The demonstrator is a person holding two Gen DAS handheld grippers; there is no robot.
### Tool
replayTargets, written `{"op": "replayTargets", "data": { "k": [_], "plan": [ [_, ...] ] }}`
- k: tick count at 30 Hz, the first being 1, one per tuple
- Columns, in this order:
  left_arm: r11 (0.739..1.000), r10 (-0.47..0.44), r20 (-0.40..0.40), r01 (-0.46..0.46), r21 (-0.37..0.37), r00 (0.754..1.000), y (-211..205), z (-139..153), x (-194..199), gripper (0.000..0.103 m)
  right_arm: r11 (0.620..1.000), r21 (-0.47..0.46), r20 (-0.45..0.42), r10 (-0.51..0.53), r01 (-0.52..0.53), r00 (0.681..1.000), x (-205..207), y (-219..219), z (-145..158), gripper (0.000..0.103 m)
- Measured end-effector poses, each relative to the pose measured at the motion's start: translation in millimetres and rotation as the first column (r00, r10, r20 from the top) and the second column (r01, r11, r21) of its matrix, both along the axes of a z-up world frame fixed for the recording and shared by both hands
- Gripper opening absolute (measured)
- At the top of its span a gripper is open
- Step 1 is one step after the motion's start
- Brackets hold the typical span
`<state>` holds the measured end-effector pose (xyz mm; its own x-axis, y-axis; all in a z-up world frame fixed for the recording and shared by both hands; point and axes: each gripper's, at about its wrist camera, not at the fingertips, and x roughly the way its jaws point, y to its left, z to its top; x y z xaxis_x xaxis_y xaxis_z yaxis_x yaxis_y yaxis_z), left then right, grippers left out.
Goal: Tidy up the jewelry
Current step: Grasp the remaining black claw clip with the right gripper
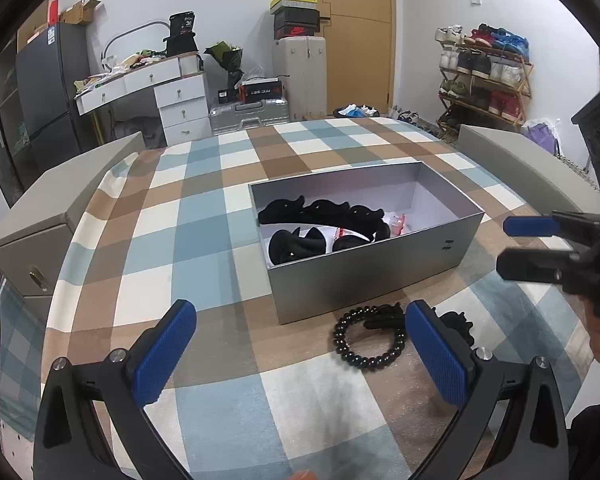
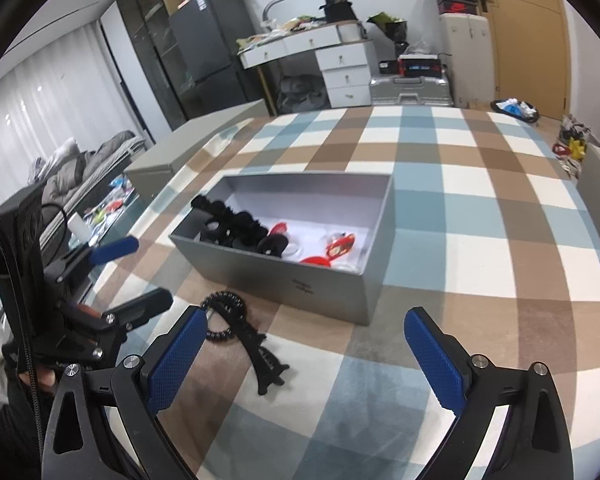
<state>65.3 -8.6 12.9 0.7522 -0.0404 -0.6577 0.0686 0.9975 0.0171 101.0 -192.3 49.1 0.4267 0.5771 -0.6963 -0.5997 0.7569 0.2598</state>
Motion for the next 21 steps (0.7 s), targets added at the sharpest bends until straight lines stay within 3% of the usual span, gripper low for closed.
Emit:
{"op": "replayTargets", "data": {
  "k": [6,13,21],
  "plan": [
    [1.000,-0.001,-0.044,0.000,-0.017,0.999,1.6,-8.3,2.8,0.102,0.996,-0.061,0.000,0.072,-0.072,0.997,-9.7,15.4,-8.3,0.097],
    [1.000,0.007,-0.089,-0.006,0.009,0.996,1.2,-15.2,3.8,0.102,0.986,-0.083,-0.065,0.136,-0.141,0.989,-12.1,28.5,-24.3,0.070],
    [1.000,0.017,-0.108,-0.018,-0.007,0.994,7.1,-16.6,3.4,0.102,0.984,-0.083,-0.069,0.150,-0.156,0.986,-15.6,35.1,-31.1,0.059]
  ]
}}
